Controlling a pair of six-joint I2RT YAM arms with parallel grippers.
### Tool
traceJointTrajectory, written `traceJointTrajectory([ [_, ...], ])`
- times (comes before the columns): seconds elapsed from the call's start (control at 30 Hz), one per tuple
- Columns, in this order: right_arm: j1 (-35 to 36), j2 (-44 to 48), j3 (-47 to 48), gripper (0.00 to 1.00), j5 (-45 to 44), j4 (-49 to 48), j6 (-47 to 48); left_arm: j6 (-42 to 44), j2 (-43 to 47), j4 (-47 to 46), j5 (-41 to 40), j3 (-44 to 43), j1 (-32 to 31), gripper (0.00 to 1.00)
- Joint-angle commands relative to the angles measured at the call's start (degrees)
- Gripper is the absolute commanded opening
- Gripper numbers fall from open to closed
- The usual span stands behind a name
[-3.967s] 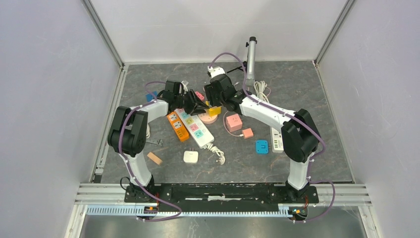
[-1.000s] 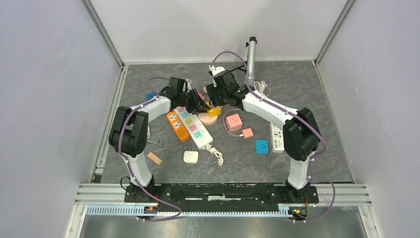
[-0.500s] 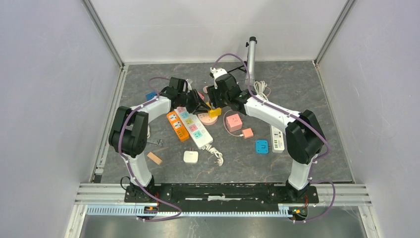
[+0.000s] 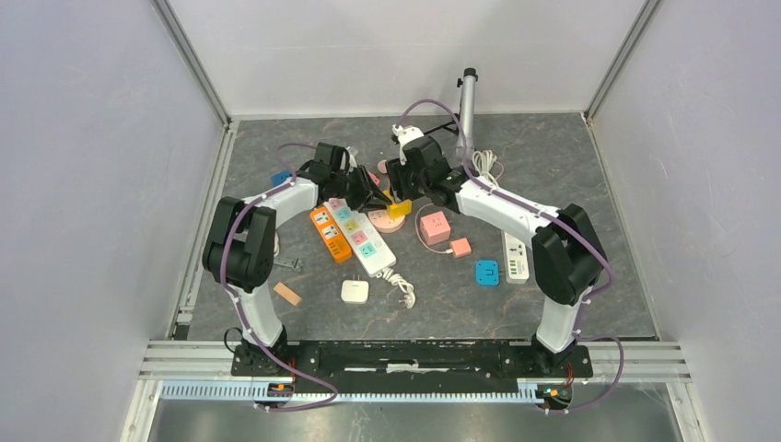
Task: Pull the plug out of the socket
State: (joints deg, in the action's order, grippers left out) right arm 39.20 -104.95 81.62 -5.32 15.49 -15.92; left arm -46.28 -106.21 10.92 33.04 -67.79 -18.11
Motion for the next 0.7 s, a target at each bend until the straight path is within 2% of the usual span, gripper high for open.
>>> traceJointTrajectory([
  [0.0,2.9,2.6,2.2,0.00,-2.8,-2.4,2.5,2.2,-4.9,10.2,-12.3,2.2,0.7,0.30],
  [0.1,2.8,3.5,2.9,0.00,-2.5,-2.4,2.6,2.4,-5.0,10.6,-12.3,1.9,0.7,0.30],
  [0.33,0.2,4.1,3.4,0.00,6.8,-3.8,-4.6,2.6,-5.5,11.0,-12.4,2.1,0.8,0.30],
  [0.4,1.5,3.5,3.5,0.00,5.8,-3.4,-3.5,2.7,-5.7,11.0,-12.2,2.0,0.7,0.30],
  [0.53,3.8,2.0,5.6,0.00,-2.3,-0.2,0.4,2.9,-6.0,11.4,-12.1,1.8,0.7,0.30],
  [0.67,3.4,3.2,6.9,0.00,-2.5,0.2,0.8,3.1,-5.9,11.9,-12.5,1.8,0.7,0.30],
])
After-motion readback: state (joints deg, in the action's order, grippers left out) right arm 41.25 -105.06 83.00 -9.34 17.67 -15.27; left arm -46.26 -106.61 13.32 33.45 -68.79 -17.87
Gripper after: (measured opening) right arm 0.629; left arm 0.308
